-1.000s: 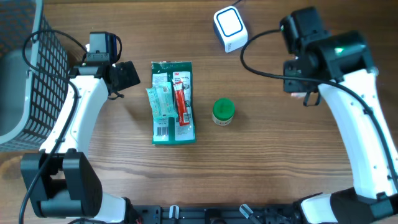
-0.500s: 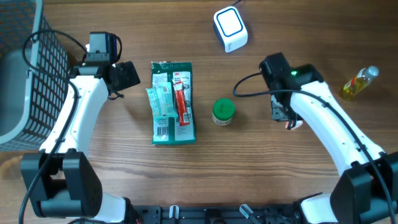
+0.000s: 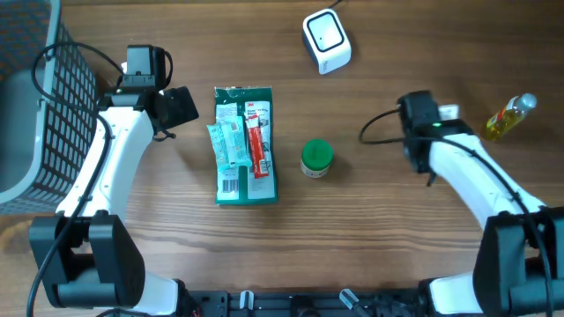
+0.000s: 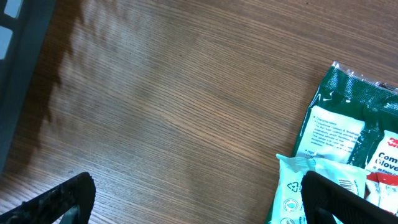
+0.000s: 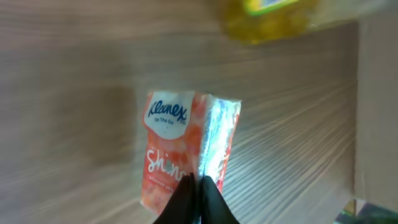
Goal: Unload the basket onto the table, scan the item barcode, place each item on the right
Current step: 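Carry the Kleenex pack away from the scanner toward the right, then lower the Kleenex pack onto the table at right and release it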
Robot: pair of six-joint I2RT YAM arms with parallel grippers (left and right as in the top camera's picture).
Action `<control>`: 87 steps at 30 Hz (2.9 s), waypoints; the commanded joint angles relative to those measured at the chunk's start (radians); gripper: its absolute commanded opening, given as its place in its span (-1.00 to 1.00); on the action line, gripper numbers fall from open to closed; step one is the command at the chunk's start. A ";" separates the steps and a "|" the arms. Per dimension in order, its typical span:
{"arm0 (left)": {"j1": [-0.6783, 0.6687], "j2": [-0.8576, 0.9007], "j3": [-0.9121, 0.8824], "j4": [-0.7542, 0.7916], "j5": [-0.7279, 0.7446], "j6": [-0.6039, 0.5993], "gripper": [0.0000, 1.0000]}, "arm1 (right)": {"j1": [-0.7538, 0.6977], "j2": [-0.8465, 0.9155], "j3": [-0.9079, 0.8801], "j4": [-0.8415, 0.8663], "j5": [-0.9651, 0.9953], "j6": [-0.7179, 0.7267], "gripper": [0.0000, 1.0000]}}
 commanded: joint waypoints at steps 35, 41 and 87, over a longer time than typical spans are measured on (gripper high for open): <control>0.003 0.008 -0.005 0.000 -0.009 -0.002 1.00 | -0.240 0.010 -0.277 0.414 -0.351 -0.050 -0.91; 0.003 0.008 -0.005 0.000 -0.009 -0.002 1.00 | -0.240 0.010 -0.294 0.414 -0.243 -0.098 -0.91; 0.003 0.008 -0.005 0.000 -0.009 -0.002 1.00 | -0.239 -0.119 -0.256 0.500 -1.360 -0.092 -0.17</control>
